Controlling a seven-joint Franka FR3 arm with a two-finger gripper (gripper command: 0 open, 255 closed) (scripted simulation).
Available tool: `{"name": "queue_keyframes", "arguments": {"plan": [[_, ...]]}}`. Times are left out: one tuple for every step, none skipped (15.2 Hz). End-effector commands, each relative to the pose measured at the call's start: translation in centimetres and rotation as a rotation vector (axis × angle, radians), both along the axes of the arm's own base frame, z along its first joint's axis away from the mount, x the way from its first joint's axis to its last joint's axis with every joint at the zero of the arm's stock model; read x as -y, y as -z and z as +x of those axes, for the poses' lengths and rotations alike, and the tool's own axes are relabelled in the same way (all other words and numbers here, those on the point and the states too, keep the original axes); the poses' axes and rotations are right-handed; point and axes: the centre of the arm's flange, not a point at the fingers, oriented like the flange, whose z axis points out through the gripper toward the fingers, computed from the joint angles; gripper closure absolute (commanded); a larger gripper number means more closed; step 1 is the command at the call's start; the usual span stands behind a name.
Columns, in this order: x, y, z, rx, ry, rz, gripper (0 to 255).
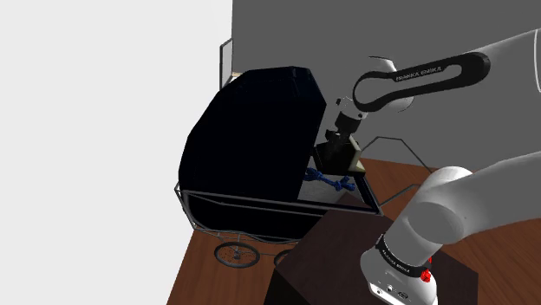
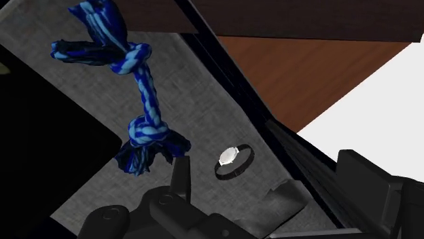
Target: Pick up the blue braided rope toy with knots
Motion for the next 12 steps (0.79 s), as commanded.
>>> {"name": "queue_keyframes", "arguments": {"plan": [[1.2, 2.4, 0.2, 0.003, -0.005, -0.005, 0], [1.8, 3.6, 0.2, 0.003, -0.007, -0.006, 0], [2.5, 4.7, 0.3, 0.003, -0.01, -0.008, 0], [3.1, 5.8, 0.3, 0.004, -0.012, -0.009, 0], [3.7, 7.0, 0.4, 0.004, -0.014, -0.01, 0], [4.4, 8.1, 0.4, 0.005, -0.016, -0.012, 0], [5.0, 9.3, 0.5, 0.005, -0.019, -0.013, 0], [5.7, 10.4, 0.6, 0.006, -0.021, -0.015, 0], [6.3, 11.5, 0.6, 0.006, -0.023, -0.016, 0], [7.0, 12.7, 0.7, 0.006, -0.026, -0.018, 0], [7.4, 13.4, 0.7, 0.007, -0.027, -0.019, 0], [7.4, 13.9, 0.7, 0.007, -0.027, -0.019, 0]]}}
